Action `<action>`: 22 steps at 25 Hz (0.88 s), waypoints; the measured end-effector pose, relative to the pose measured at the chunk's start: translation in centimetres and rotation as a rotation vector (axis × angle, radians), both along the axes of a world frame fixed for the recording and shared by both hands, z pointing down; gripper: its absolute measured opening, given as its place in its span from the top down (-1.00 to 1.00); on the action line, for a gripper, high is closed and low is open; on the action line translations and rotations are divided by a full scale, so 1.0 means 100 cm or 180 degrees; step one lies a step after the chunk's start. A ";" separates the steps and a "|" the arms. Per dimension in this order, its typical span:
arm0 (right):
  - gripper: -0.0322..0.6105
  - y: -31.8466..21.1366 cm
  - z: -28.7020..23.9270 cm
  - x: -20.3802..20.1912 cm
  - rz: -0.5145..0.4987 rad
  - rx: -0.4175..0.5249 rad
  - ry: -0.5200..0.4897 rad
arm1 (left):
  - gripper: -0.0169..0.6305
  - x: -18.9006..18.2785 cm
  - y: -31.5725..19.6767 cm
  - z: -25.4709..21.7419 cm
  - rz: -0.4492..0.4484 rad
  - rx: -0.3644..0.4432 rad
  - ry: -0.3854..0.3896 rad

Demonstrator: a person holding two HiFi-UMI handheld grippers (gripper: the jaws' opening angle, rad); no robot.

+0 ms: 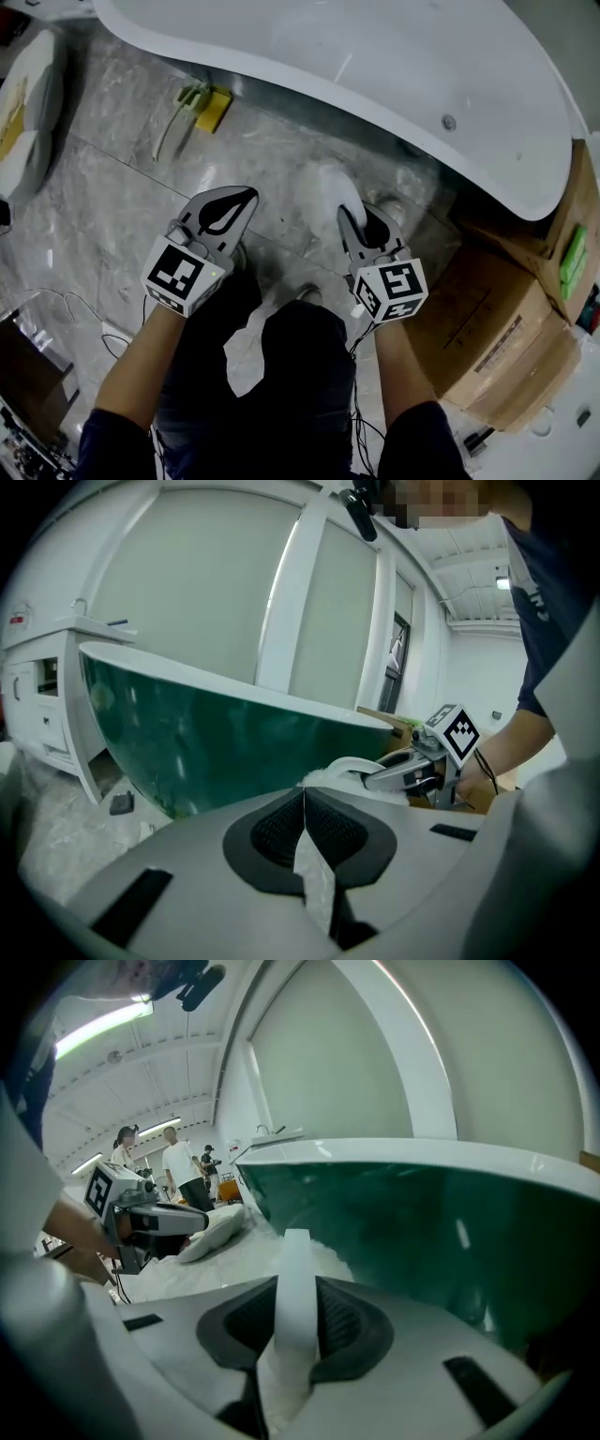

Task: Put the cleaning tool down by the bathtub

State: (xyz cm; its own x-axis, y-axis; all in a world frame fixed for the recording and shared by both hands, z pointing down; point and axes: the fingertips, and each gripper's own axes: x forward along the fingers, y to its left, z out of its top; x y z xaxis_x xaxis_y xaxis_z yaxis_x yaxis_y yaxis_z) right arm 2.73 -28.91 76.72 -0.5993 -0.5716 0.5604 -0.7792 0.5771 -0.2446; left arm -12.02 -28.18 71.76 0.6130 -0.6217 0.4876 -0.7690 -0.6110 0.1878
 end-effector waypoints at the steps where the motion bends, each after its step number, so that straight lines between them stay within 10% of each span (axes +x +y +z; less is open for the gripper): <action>1: 0.61 -0.003 0.012 -0.001 -0.0030 -0.0001 0.0004 | 0.85 0.001 -0.004 0.011 -0.0019 0.0001 -0.0006; 22: 0.61 -0.018 0.244 0.012 -0.0242 -0.0169 0.0199 | 0.85 0.038 -0.023 0.205 -0.0068 -0.0167 -0.0115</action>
